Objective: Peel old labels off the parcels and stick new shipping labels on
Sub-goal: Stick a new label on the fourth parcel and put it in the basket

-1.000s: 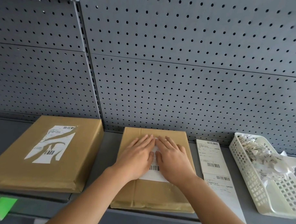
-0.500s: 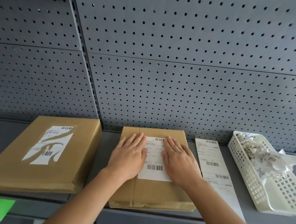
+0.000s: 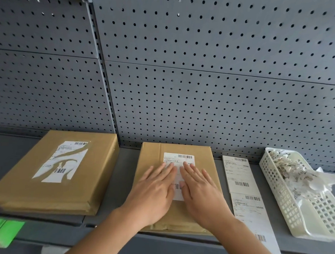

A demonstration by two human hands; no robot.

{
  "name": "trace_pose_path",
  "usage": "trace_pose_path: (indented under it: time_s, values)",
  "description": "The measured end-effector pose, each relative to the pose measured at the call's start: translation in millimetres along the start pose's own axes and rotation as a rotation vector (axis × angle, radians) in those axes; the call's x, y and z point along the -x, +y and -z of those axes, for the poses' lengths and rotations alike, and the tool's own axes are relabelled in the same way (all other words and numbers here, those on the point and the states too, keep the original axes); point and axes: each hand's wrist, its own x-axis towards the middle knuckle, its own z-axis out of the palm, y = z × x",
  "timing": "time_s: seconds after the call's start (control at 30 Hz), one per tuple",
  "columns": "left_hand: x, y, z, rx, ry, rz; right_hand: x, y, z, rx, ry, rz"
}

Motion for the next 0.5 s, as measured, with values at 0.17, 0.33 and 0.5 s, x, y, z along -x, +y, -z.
trace_pose_path:
  time_s: [0.17,0.33,0.5]
  values:
    - [14,6,-8,-0.005,-0.013,-0.009,14,-9,-11,0.001,-0.043,0.029]
    - [18,7,-10,-0.027,-0.048,0.034,20,-3,-17,0.040,-0.035,-0.002]
    - [23,1,-6,-0.025,-0.067,0.120,30,6,-17,0.050,0.012,-0.095]
